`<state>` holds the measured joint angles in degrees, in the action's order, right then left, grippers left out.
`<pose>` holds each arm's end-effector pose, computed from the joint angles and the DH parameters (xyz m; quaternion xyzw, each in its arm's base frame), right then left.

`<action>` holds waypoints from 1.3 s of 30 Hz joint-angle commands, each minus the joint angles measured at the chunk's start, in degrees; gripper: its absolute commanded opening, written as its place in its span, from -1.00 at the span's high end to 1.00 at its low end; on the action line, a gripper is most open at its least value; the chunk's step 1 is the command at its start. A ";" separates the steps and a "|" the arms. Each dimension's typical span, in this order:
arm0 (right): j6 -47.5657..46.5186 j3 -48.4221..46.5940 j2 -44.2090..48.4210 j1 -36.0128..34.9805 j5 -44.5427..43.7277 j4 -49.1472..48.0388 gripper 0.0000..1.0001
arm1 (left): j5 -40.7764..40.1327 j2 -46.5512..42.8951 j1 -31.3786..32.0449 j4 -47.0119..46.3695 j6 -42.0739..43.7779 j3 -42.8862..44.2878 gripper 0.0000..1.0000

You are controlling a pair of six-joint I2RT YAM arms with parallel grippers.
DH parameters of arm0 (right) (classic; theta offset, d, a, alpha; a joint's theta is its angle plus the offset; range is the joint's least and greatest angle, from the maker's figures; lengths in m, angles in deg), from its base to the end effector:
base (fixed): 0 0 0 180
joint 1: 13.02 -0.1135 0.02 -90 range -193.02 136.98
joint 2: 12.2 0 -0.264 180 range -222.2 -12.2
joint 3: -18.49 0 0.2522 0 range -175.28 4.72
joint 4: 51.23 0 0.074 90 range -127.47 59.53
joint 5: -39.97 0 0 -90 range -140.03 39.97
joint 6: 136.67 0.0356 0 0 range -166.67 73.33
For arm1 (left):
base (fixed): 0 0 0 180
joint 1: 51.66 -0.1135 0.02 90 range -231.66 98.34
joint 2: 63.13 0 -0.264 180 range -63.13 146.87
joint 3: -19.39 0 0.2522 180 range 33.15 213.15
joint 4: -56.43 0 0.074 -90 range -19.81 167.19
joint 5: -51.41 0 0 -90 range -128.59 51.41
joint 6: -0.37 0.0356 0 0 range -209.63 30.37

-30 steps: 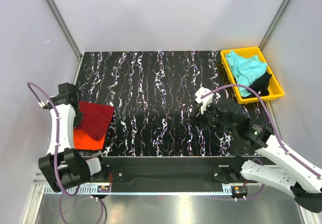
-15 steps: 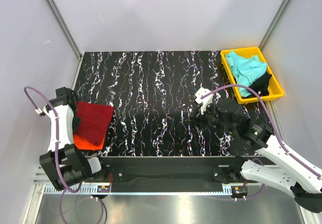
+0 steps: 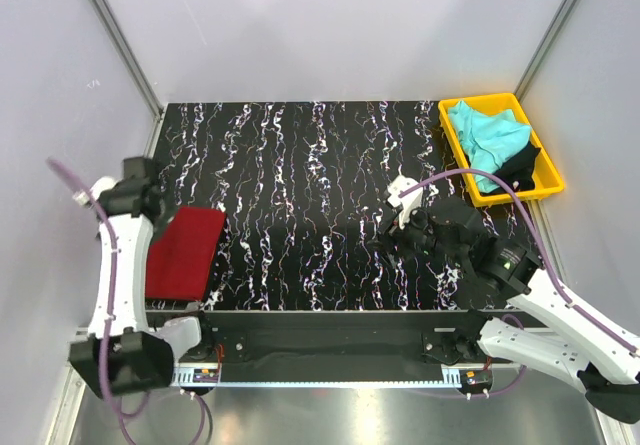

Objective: Fold and stack the t-shirts
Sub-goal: Reset both grippers

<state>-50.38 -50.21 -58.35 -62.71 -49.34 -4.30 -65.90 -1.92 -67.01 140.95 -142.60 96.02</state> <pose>0.1096 0.1298 0.3554 -0.3805 0.7494 0.2163 0.4968 0.1631 0.0617 0.3132 -0.5720 0.7667 0.1629 0.2417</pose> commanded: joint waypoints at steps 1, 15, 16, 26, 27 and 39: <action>3.25 1.06 0.97 0.21 -0.42 -0.21 -0.38 | 2.00 5.47 12.86 -2.73 -3.62 7.17 -0.98; 36.20 18.25 13.53 0.21 -21.95 -6.80 -0.75 | 27.30 12.20 46.46 -52.54 7.26 -5.53 -0.98; 42.23 20.11 15.20 0.21 -22.65 -6.89 -0.76 | 32.44 10.53 46.47 -55.44 7.88 -7.92 -0.98; 73.57 40.61 40.66 0.21 -26.89 -6.45 -0.99 | 46.91 -14.44 46.47 -106.47 -7.92 -44.48 -0.98; 74.62 40.26 38.53 0.21 -26.62 -6.54 -1.00 | 47.26 -15.32 46.47 -109.93 -10.72 -48.24 -0.98; 80.09 50.20 43.44 0.12 -18.80 -17.95 -0.99 | 43.03 -18.75 45.68 -154.53 -36.48 -73.77 -0.98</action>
<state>26.99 -1.91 -16.23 -62.60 -69.65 -17.90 -20.40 -19.30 -20.74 8.68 -169.73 35.52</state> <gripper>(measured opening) 0.994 0.987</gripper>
